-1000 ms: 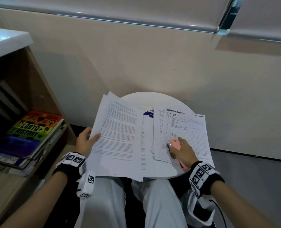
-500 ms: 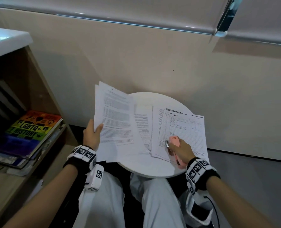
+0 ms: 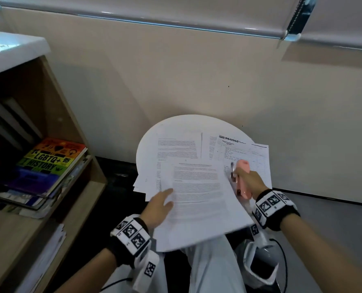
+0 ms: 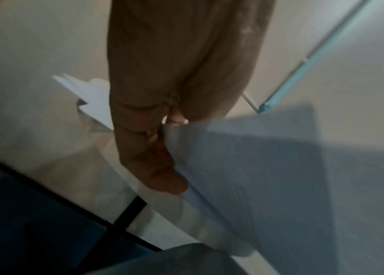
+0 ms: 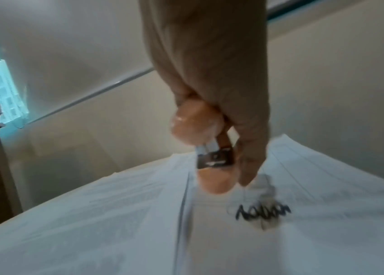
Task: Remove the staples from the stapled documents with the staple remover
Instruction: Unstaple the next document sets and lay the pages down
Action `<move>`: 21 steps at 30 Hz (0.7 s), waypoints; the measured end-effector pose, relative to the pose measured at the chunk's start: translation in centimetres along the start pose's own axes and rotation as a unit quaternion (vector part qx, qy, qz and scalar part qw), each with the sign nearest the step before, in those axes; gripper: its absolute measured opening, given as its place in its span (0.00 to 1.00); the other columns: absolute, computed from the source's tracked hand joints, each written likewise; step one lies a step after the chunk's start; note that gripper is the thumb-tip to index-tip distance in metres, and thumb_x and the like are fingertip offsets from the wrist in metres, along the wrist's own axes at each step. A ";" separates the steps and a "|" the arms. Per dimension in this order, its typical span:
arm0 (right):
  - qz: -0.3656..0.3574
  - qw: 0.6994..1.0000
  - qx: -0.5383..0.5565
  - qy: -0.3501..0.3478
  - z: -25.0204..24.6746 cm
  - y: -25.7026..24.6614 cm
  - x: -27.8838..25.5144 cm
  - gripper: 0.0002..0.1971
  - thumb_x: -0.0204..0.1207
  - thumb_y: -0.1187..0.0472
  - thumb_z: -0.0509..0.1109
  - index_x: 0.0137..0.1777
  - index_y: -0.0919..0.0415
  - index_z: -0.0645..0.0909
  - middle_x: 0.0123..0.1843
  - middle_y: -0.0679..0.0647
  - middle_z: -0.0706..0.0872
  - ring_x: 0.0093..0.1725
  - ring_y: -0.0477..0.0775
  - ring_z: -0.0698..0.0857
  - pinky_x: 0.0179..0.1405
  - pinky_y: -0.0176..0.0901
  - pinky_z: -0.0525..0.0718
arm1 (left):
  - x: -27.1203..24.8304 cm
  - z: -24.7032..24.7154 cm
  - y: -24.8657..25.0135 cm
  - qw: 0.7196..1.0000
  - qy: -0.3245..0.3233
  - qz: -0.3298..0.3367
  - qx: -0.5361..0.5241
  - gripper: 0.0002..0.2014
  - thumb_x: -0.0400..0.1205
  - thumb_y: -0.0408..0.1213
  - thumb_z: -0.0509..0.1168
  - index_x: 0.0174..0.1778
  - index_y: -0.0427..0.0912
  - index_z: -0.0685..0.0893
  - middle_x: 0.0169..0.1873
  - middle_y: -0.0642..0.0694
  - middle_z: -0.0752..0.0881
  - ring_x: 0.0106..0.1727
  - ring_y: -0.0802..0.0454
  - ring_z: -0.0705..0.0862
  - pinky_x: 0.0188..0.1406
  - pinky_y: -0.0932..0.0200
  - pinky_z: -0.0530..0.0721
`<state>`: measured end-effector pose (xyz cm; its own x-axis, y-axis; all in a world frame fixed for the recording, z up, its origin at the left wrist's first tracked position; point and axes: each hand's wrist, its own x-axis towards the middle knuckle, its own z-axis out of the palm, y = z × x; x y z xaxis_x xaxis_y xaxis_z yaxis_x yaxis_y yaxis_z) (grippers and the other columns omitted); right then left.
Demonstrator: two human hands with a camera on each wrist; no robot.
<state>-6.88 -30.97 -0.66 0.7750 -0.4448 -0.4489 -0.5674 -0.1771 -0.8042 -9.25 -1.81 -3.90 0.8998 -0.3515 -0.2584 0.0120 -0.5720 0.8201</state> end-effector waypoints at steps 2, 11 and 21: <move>-0.025 0.996 0.035 0.078 -0.3 -1.0 0.1 0.13 0.75 0.53 0.69 0.47 0.65 0.82 0.45 0.59 0.84 0.40 0.58 0.81 0.43 0.46 0.81 | -0.3 1.0 0.2 0.999 -0.033 0.002 0.006 0.25 0.86 0.34 0.58 0.80 0.38 0.63 0.77 0.46 0.69 0.79 0.50 0.66 0.71 0.69 0.61; -0.063 0.986 0.015 -0.156 4.0 -5.7 -3.2 0.17 0.78 0.60 0.68 0.64 0.59 0.67 0.49 0.61 0.82 0.35 0.53 0.81 0.27 0.43 0.84 | -0.3 0.7 2.1 0.927 0.079 -0.009 0.367 0.15 0.84 0.48 0.58 0.64 0.52 0.81 0.66 0.43 0.65 0.68 0.41 0.65 0.67 0.52 0.70; -0.174 0.923 -0.325 -0.109 14.2 -4.3 -2.4 0.21 0.81 0.49 0.63 0.66 0.64 0.72 0.62 0.63 0.82 0.56 0.63 0.83 0.50 0.49 0.81 | 5.6 -1.6 1.2 0.932 -0.034 -0.012 0.359 0.48 0.79 0.53 0.67 0.83 0.33 0.44 0.84 0.41 0.42 0.85 0.45 0.42 0.84 0.51 0.50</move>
<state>-2.35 -16.69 -1.64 0.9390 -0.0868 -0.3329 -0.2659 -0.7971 -0.5421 -3.47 -3.28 -3.55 0.8730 -0.3650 -0.3234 -0.2863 -0.9205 0.2661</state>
